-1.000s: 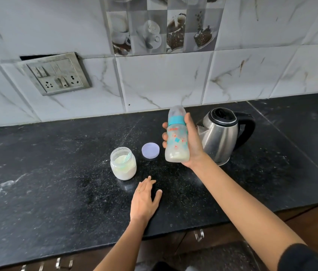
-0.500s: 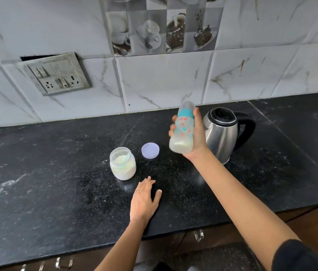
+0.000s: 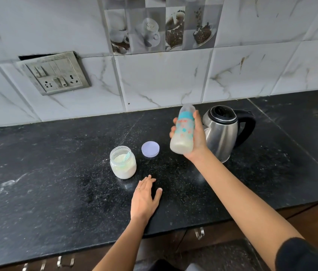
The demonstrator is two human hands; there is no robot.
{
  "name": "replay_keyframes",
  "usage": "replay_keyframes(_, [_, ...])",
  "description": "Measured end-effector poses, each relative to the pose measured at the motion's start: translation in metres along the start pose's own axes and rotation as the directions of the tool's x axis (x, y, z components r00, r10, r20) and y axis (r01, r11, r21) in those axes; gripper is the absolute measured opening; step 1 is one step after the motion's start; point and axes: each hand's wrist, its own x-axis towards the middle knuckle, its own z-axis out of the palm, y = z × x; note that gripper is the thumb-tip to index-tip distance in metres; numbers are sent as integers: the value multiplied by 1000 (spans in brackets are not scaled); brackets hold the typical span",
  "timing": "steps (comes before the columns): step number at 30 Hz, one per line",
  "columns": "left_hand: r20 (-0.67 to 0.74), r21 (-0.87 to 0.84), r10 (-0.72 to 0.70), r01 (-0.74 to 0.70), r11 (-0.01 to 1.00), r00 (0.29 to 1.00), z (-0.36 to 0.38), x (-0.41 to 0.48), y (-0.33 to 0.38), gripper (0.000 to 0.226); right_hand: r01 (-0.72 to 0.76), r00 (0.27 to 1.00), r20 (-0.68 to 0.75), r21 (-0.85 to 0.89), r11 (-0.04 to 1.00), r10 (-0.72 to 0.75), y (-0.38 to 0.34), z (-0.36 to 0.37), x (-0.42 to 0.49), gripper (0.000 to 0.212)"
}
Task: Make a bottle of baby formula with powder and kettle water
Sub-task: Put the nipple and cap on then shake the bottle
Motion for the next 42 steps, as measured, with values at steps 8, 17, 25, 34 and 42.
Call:
replay_keyframes(8, [-6, 11, 8, -8, 1000, 1000, 0, -1, -1, 44, -53, 997, 59, -96, 994, 58, 9, -2, -11, 52])
replay_keyframes(17, [-12, 24, -3, 3, 1000, 1000, 1, -1, -2, 44, -34, 993, 108, -136, 990, 49, 7, -2, -9, 47])
replay_keyframes(25, [1, 11, -16, 16, 1000, 1000, 2, -1, 2, 44, -83, 985, 137, -170, 982, 107, 15, -14, -9, 54])
replay_keyframes(34, [7, 5, -21, 21, 1000, 1000, 1, -1, 1, 43, -71, 994, 69, -114, 991, 79, 12, -8, -14, 47])
replay_keyframes(42, [16, -1, -27, 27, 1000, 1000, -2, -3, 3, 42, -46, 998, 45, -62, 997, 49, 0, -6, -13, 47])
